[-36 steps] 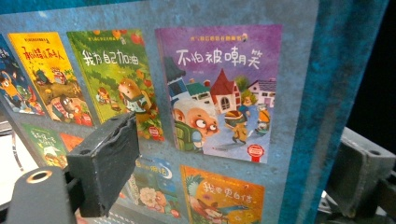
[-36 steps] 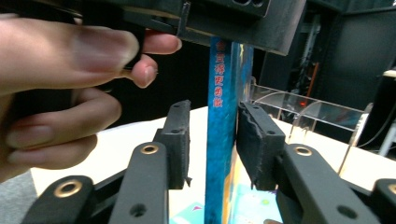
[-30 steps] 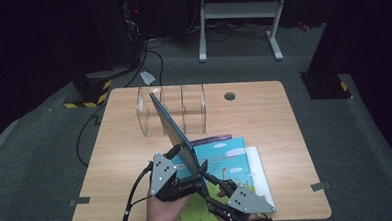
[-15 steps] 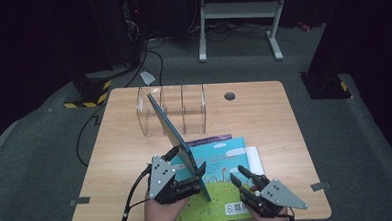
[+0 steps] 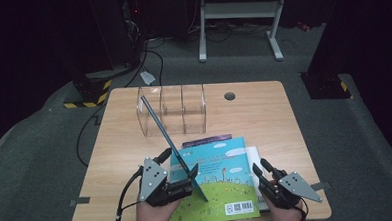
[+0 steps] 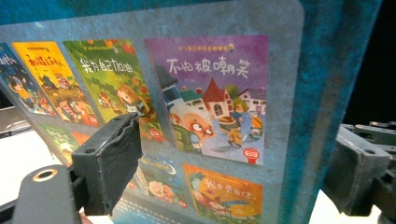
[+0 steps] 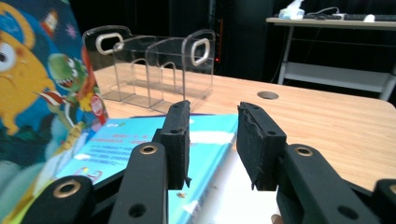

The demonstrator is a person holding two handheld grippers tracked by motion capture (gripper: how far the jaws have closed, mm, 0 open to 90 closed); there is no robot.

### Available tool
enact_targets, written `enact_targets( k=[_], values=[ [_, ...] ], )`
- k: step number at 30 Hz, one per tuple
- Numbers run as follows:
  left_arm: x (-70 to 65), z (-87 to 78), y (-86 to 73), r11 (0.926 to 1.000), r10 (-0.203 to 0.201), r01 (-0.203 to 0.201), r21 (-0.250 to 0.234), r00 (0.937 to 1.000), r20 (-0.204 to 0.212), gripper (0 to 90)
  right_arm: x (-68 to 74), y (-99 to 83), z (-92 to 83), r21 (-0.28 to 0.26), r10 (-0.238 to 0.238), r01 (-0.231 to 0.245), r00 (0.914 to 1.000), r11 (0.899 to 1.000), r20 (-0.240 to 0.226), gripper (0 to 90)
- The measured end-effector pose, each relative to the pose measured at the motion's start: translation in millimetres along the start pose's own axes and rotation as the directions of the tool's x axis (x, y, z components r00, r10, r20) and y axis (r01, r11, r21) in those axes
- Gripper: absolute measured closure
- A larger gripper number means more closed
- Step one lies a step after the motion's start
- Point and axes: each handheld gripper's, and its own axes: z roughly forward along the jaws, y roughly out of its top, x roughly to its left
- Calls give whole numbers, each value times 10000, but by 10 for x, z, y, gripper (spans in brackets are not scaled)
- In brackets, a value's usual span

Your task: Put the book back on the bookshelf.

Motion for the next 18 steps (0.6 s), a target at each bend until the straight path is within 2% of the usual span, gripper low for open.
enact_targets(
  k=[8,18],
  values=[
    [71,-55,-16,10000,19,-19,93,10000,-23,161,-38,-27,-6,56,167,-168,9998,9998,113,643],
    [110,-127,-23,9999,119,-118,58,9998,-170,217,-42,-39,-3,64,216,-217,9997,9997,144,644]
  ],
)
